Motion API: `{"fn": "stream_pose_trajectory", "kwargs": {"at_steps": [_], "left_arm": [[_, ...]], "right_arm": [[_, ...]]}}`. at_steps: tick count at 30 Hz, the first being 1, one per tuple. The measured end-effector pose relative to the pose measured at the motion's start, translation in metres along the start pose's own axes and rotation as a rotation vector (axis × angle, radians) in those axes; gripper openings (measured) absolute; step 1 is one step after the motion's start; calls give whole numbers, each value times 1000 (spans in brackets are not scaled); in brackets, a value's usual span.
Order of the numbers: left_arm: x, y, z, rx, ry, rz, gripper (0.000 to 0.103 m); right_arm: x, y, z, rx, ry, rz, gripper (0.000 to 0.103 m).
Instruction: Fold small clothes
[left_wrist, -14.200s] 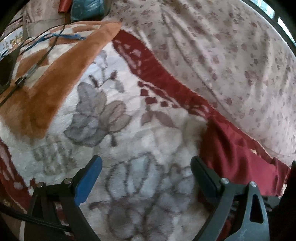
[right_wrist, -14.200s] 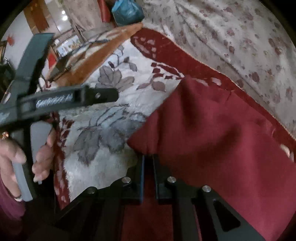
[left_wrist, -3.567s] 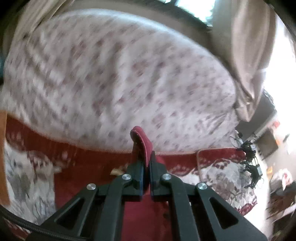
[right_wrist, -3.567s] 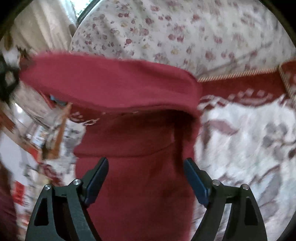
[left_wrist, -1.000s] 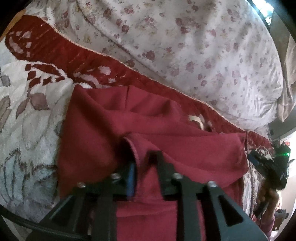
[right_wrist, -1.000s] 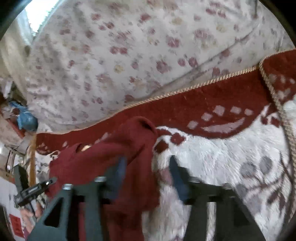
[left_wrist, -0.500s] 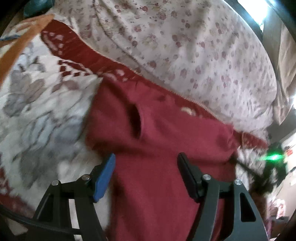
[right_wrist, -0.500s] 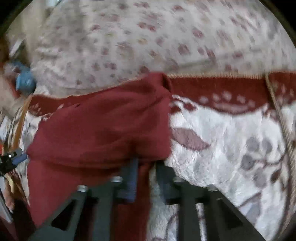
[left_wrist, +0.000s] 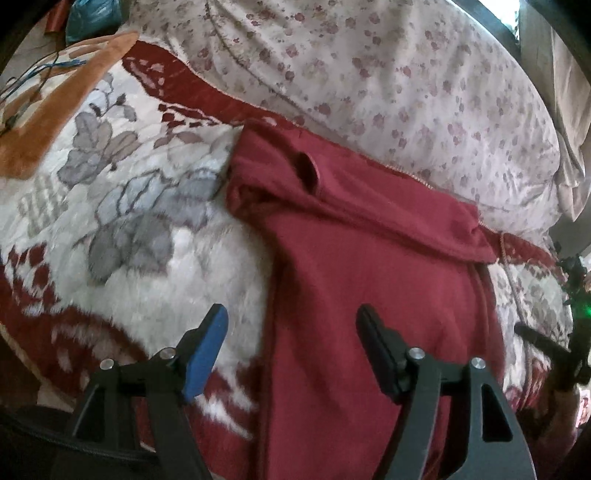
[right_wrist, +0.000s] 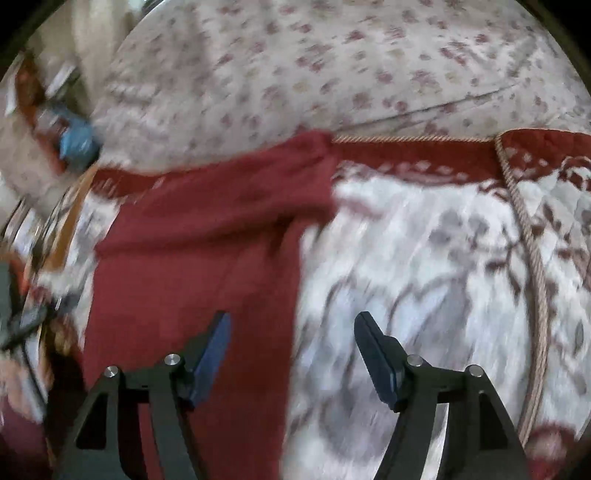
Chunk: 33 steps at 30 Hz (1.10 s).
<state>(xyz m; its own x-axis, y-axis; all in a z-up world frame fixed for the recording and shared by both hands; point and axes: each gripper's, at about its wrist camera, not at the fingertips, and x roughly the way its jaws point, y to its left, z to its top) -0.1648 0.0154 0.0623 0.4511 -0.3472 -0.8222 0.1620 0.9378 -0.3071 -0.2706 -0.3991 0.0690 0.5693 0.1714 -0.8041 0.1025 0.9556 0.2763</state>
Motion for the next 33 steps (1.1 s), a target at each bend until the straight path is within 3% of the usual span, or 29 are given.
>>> {"fn": "stream_pose_trajectory", "kwargs": {"at_steps": [6,7,9,11,16,22,23,24,26,33], "left_arm": [[-5,3,-17,2,11,25,71],[-6,4,-18,4,13,29,71],[-8,4,-21,13,13,41,71],[-11,4,-22,20,8,49,72],[-14,8,-29,13,11,57,74],[-11,7,-39,20,33,69,74],[-11,7,-40,22,34,70,74],[-12,6,-42,25,37,69,74],[-13,5,-48,35,46,59,74],[-12,9,-78,47,109,29,74]], "right_arm": [[16,23,-47,-33,75,30,70],[18,26,-51,-45,55,12,64],[18,34,-54,-88,31,-29,34],[12,37,-53,-116,6,-38,17],[1,18,-51,-59,-7,-64,11],[-9,6,-55,33,0,-5,14],[-9,2,-56,65,11,20,23],[-11,-4,-59,105,28,57,42],[-14,-7,-67,130,57,85,62],[-24,1,-96,87,142,168,67]]}}
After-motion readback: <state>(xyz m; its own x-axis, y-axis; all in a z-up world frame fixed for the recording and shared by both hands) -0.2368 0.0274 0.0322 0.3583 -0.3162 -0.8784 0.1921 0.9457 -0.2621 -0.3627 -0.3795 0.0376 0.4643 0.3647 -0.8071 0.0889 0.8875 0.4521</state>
